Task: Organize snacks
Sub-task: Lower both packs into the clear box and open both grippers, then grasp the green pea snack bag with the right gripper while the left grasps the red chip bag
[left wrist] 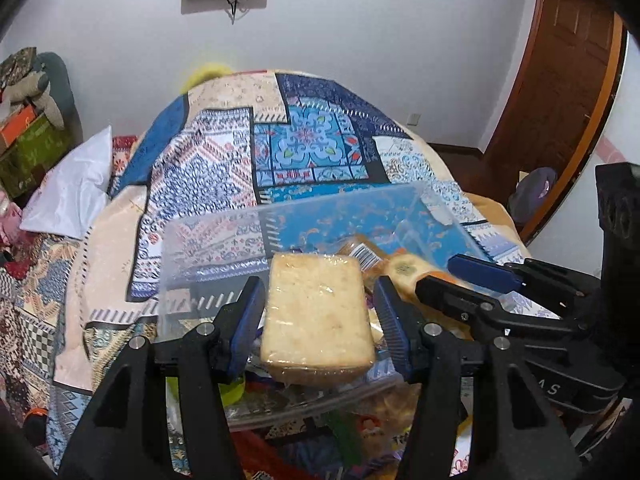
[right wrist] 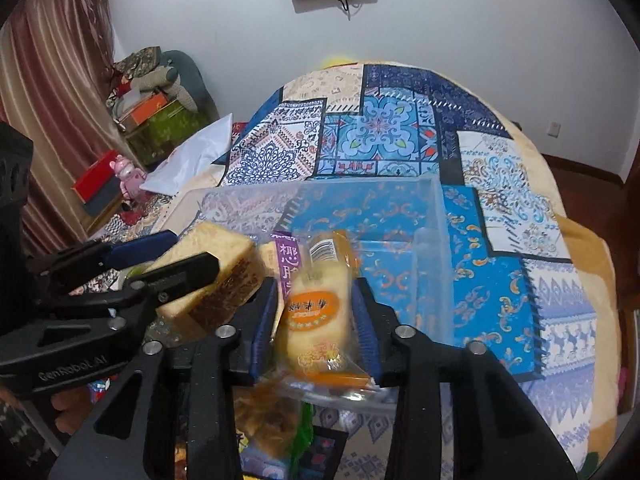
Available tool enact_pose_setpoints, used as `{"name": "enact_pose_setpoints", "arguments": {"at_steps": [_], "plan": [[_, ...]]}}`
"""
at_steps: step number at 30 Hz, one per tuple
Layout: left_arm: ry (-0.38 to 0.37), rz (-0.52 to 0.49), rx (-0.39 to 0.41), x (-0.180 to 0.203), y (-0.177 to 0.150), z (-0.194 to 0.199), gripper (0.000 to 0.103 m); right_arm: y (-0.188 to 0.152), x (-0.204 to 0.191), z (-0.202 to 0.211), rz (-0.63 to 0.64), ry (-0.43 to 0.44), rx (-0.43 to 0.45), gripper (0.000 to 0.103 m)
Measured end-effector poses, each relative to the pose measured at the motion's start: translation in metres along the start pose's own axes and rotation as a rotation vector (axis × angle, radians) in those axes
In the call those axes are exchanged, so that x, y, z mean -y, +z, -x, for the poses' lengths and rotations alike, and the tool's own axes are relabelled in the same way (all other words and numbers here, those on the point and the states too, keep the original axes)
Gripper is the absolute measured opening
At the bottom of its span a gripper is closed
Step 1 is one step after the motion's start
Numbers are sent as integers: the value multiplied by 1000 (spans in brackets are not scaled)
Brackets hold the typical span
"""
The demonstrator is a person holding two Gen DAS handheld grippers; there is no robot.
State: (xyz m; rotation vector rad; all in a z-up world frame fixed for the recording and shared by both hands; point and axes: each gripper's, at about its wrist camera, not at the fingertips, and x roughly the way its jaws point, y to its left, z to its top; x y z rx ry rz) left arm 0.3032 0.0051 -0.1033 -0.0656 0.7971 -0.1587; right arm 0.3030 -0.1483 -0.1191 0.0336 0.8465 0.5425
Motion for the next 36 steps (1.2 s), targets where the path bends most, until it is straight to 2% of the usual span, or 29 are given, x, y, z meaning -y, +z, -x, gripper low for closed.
{"name": "enact_pose_setpoints", "arguments": {"at_steps": [8, 11, 16, 23, 29, 36], "plan": [[21, -4, 13, -6, -8, 44, 56, -4, -1, 36, 16, -26, 39, 43], [49, -18, -4, -14, -21, 58, 58, -11, 0, 54, 14, -42, 52, 48], [92, -9, -55, -33, -51, 68, 61, -28, 6, 77, -4, -64, 54, 49], [93, 12, -141, -57, -92, 60, 66, -61, 19, 91, -64, -90, 17, 50], [89, -25, -191, -65, -113, 29, 66, -101, 34, 94, -128, -127, -51, 50], [6, -9, -224, -61, -129, 29, 66, -132, 39, 89, -159, -130, -116, 50]]}}
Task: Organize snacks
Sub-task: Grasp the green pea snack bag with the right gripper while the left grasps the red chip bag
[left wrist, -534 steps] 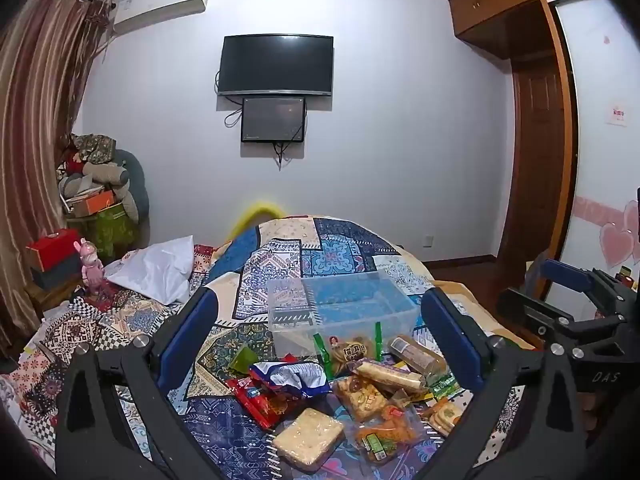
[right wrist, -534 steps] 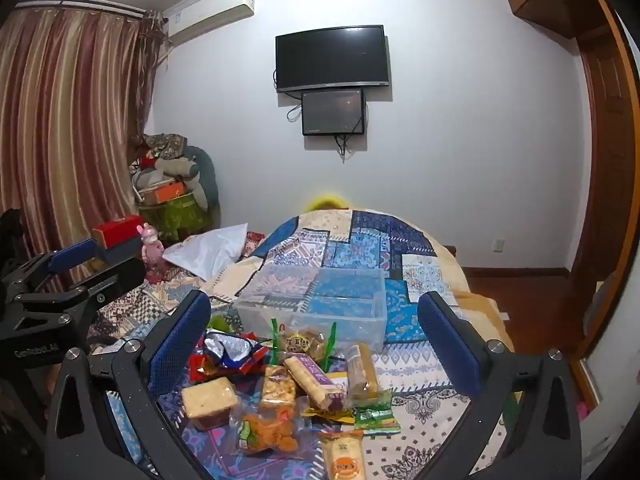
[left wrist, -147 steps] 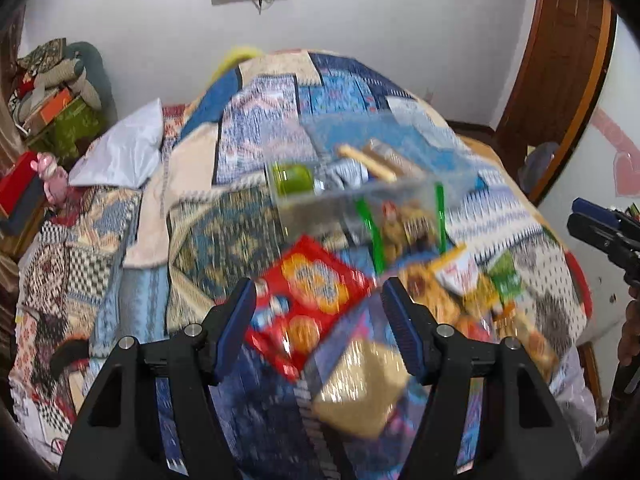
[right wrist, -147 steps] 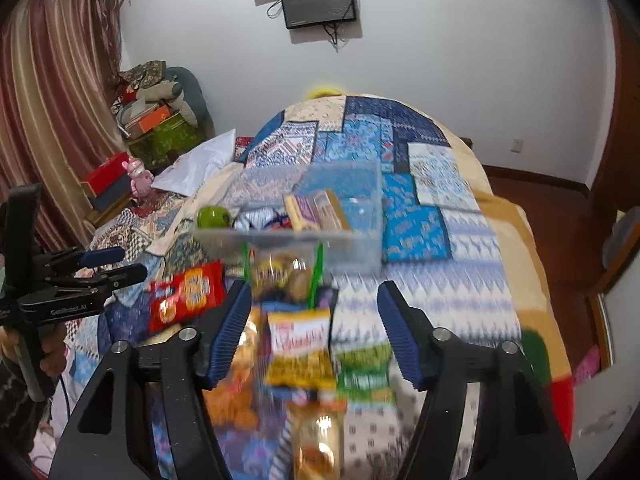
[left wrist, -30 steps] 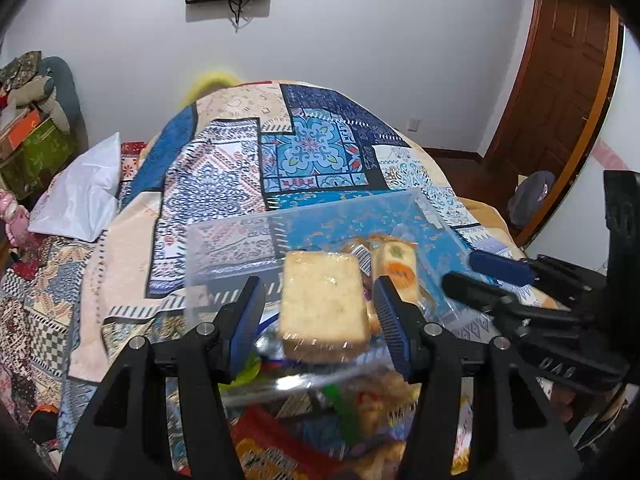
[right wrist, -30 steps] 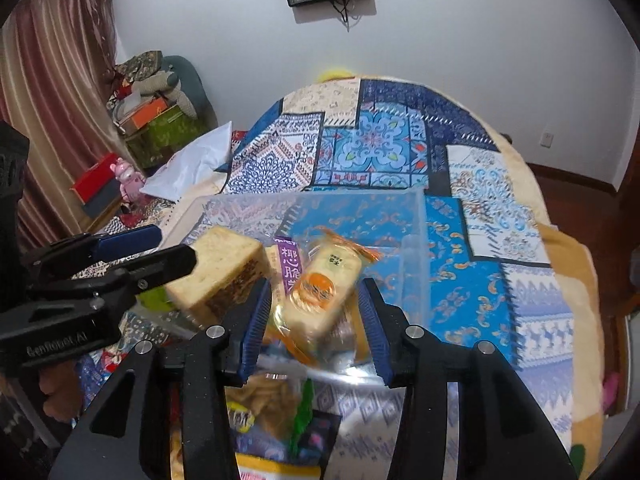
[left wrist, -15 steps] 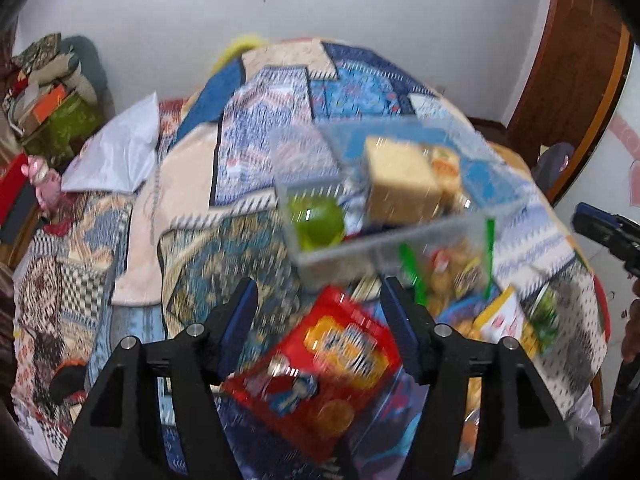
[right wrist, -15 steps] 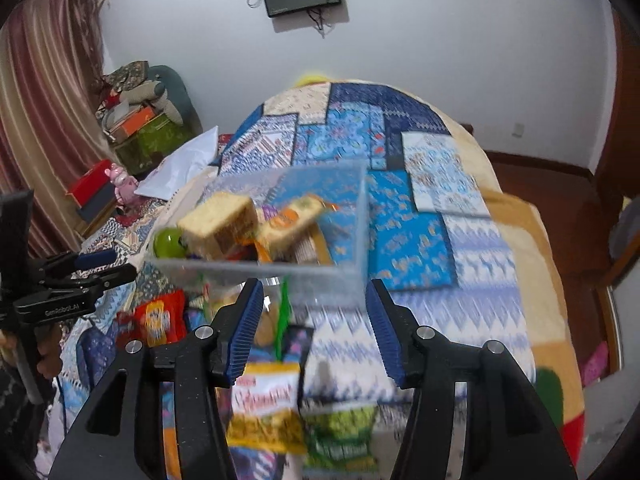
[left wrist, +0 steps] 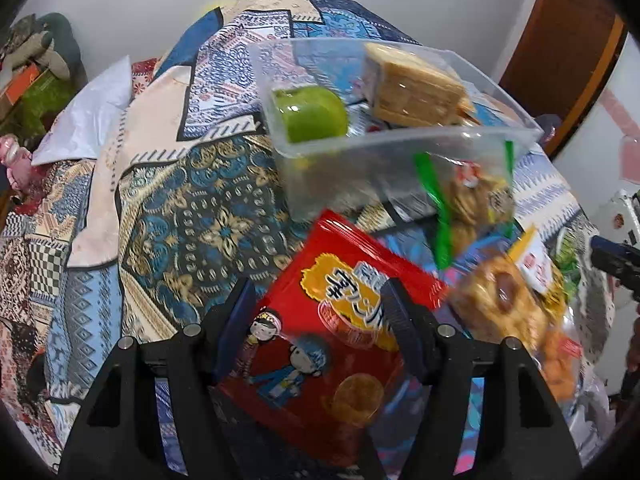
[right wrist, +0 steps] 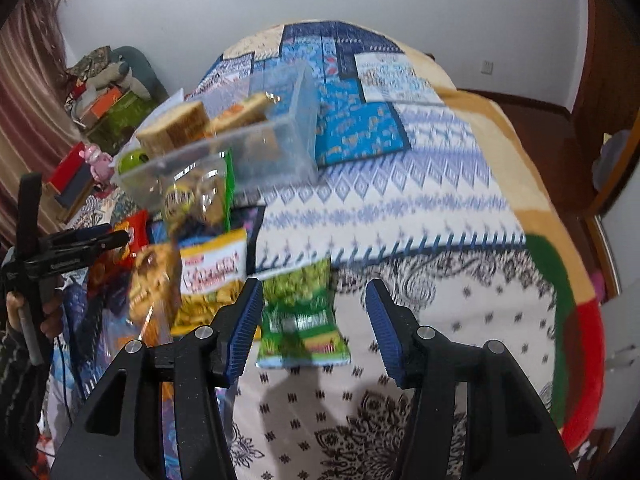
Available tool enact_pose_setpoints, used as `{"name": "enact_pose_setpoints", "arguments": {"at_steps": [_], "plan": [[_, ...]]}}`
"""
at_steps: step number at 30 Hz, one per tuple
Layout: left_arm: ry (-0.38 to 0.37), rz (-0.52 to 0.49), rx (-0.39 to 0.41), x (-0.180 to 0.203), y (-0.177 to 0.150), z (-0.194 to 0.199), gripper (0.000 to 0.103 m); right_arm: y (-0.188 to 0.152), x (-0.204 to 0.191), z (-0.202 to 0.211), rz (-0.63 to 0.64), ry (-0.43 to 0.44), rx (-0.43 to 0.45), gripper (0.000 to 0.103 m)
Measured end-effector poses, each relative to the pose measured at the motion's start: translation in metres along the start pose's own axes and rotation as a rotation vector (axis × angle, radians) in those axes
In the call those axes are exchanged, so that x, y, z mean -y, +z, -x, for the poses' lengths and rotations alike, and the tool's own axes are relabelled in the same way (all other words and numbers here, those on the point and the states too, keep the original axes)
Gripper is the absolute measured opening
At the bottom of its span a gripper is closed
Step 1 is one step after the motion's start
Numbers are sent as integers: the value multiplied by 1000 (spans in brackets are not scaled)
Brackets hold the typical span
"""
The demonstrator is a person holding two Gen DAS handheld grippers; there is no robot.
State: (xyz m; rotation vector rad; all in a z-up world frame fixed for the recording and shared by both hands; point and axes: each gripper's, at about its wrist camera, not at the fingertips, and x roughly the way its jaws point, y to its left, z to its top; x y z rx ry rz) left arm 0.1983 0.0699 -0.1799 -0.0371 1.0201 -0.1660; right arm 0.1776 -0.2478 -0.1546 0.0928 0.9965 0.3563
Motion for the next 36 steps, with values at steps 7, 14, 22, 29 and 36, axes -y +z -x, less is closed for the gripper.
{"name": "enact_pose_setpoints", "arguments": {"at_steps": [7, 14, 22, 29, 36], "plan": [[-28, -10, -18, 15, -25, 17, 67, -15, -5, -8, 3, 24, -25, 50], [-17, -7, -36, 29, -32, 12, 83, -20, -8, -18, 18, 31, -43, 50], [31, -5, -68, 38, -32, -10, 85, -19, -10, -27, 45, 14, -38, 50], [40, -12, -24, 39, -36, -2, 67, -21, -11, -24, 46, 2, -22, 39], [43, 22, 6, 33, -37, 17, 67, -19, -4, -12, -8, 29, 0, 35]]}}
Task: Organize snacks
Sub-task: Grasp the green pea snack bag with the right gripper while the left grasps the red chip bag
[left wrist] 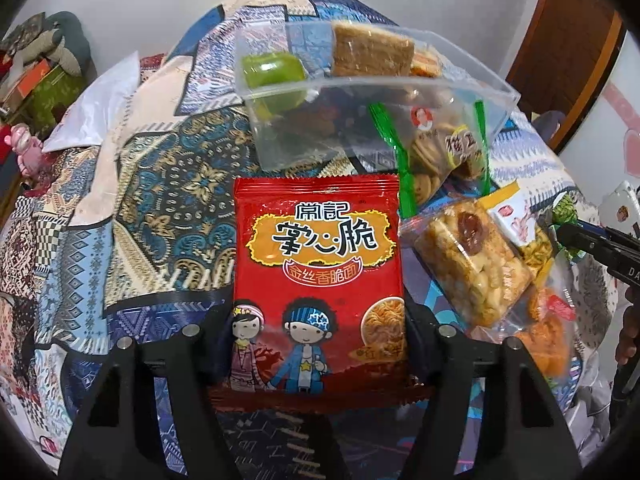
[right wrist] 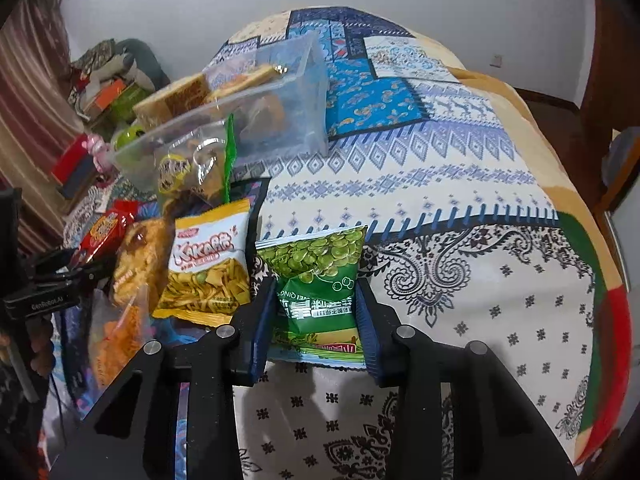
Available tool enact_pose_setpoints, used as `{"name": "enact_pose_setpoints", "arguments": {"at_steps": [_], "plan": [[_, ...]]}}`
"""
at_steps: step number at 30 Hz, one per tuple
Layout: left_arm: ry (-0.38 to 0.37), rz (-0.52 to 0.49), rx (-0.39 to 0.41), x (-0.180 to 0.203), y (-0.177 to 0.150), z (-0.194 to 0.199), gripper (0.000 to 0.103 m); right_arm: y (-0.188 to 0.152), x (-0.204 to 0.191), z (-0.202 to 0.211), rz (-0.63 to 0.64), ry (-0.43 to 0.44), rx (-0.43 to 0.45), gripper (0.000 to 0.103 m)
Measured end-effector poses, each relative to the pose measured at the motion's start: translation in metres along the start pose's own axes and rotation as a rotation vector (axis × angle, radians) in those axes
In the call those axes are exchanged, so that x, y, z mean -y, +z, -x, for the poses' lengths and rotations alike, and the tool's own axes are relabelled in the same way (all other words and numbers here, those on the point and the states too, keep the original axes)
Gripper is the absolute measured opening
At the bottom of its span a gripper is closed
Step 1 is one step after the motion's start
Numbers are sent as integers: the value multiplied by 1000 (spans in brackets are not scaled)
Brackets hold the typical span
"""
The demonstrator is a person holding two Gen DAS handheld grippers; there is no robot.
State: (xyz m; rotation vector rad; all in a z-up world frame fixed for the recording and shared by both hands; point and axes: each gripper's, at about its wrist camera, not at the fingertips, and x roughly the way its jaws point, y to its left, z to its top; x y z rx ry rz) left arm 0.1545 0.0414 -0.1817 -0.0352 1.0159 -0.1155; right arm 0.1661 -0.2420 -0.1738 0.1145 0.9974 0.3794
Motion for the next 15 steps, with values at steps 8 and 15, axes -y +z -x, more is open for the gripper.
{"name": "enact_pose_setpoints", "arguments": {"at_steps": [8, 15], "plan": [[-3, 20, 90, -3, 20, 40, 67, 21, -12, 32, 15, 14, 91, 35], [-5, 38, 169, -10, 59, 61, 67, 55, -29, 46, 58, 26, 166, 35]]}}
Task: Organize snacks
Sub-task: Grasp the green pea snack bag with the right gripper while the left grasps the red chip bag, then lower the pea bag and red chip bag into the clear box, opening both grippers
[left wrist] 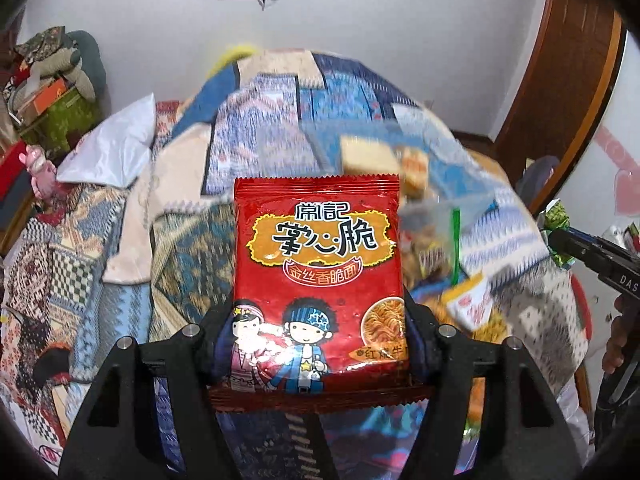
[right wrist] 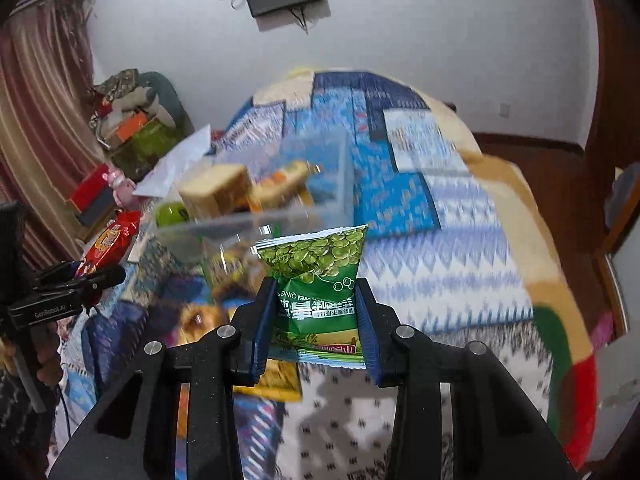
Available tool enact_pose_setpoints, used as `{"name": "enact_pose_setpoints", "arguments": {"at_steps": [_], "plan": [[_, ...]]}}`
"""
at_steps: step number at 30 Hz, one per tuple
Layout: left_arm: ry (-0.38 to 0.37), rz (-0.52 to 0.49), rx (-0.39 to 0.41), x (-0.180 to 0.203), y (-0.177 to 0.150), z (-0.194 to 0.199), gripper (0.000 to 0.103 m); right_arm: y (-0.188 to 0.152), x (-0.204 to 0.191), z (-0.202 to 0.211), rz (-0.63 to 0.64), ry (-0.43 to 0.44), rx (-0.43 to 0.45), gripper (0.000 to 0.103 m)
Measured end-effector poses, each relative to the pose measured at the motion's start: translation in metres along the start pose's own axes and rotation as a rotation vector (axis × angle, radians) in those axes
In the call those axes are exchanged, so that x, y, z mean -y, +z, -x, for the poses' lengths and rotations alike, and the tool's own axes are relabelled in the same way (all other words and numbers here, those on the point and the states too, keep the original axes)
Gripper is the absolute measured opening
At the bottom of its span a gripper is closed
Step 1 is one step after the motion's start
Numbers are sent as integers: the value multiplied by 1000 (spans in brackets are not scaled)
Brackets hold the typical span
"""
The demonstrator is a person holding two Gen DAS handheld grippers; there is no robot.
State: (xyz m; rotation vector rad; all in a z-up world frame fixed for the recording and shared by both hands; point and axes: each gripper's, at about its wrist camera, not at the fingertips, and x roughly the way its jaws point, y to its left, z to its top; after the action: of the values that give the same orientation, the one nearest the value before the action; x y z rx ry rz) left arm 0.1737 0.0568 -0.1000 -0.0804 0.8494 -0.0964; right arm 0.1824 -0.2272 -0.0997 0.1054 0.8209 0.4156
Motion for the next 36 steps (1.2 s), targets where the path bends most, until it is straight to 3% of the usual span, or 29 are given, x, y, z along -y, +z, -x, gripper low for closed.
{"name": "enact_pose_setpoints", "arguments": {"at_steps": [8, 17, 28, 36], "plan": [[7, 3, 67, -7, 45, -3, 67, 47, -15, -11, 44, 17, 76, 35], [-7, 53, 58, -21, 85, -43, 67, 76, -22, -42, 67, 34, 97, 35], [-2, 60, 14, -25, 106, -105, 67, 84, -15, -95, 66, 48, 33, 35], [8, 91, -25, -25, 102, -123, 68, 76, -10, -121, 50, 50, -32, 36]]}}
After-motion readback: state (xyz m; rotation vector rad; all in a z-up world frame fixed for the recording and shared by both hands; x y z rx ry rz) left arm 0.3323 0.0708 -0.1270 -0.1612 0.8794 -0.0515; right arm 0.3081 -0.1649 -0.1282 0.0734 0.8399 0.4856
